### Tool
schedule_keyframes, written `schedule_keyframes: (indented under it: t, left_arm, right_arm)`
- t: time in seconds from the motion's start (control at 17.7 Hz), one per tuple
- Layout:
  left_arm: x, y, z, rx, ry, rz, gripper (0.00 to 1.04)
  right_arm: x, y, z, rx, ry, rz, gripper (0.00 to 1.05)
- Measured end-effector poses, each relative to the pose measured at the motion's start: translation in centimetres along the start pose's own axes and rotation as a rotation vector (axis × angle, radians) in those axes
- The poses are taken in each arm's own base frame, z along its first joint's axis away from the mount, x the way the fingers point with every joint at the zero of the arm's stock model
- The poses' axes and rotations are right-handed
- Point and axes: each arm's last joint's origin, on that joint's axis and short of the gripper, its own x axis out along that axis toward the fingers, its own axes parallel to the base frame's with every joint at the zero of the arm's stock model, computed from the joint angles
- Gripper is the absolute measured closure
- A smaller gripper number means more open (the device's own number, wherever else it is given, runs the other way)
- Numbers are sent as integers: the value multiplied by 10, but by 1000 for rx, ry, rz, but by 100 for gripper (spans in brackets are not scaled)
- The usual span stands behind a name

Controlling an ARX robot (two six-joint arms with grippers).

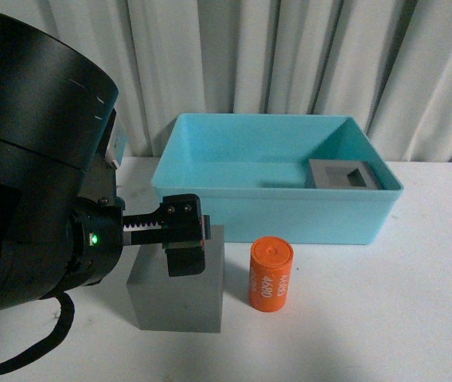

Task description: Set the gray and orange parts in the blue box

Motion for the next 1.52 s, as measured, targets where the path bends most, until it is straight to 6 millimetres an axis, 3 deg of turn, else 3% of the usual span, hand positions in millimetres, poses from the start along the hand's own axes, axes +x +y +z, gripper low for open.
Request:
schedule_keyframes:
  t: [1.02,1.52]
  left_arm:
    - [31,-6,-6,83,51,-29,7]
    - [47,11,0,92,69,-15,7]
  right_arm:
    - [0,0,0,0,0,0,6]
    - [0,0,0,0,0,0,6]
